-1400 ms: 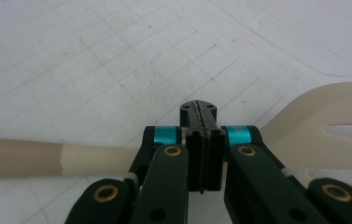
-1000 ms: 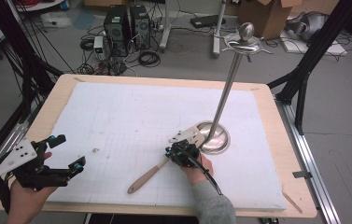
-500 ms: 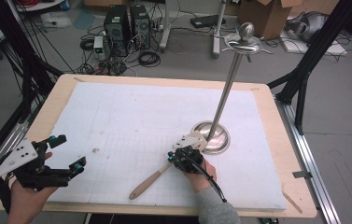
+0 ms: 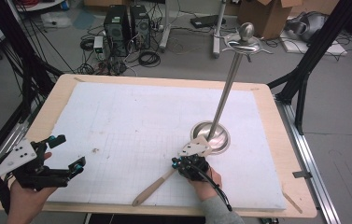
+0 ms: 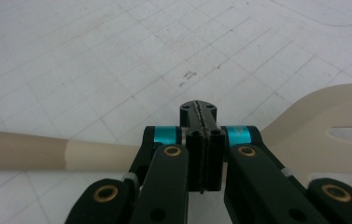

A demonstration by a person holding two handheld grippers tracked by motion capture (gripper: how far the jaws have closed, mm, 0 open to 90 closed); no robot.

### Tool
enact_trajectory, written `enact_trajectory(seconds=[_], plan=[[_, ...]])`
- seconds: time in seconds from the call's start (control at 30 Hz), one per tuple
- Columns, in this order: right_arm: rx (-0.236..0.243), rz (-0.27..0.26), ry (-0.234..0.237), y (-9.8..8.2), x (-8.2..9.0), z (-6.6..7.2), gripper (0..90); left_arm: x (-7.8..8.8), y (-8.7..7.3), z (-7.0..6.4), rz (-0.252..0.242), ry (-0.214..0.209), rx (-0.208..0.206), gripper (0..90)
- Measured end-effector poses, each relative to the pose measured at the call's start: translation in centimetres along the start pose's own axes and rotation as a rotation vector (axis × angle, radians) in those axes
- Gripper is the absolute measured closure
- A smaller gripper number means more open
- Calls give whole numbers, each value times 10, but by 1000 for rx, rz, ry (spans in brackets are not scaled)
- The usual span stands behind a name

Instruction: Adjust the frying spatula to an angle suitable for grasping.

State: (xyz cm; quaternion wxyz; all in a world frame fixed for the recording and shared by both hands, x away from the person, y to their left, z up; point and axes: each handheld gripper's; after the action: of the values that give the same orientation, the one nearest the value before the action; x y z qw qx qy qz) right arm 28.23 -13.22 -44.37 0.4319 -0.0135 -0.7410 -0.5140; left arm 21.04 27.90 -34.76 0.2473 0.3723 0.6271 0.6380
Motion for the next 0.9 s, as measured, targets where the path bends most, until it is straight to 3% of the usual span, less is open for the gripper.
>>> enact_trajectory(seconds=[0.23, 0.47, 0.63, 0.9], plan=[[-7, -13, 4, -10, 10, 0, 900, -1, 0, -1, 2, -2, 0, 18], [8, -9, 13, -8, 12, 2, 900, -3, 0, -2, 7, -5, -3, 17], [35, -54, 50, -16, 27, 15, 900, -3, -1, 0, 10, -2, -1, 17], [56, -72, 98, -28, 42, 29, 900, -3, -1, -1, 11, 0, -3, 18]])
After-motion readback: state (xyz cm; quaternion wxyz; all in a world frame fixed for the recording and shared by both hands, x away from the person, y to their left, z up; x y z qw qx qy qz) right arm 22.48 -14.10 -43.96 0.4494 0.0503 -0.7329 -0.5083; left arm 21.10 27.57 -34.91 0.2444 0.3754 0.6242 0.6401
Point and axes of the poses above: each handheld gripper's, and its own axes: x roughly backward along the jaws, y roughly out of its top, z roughly to its left, and after that the axes turned 11 degrees about -y, right-handed
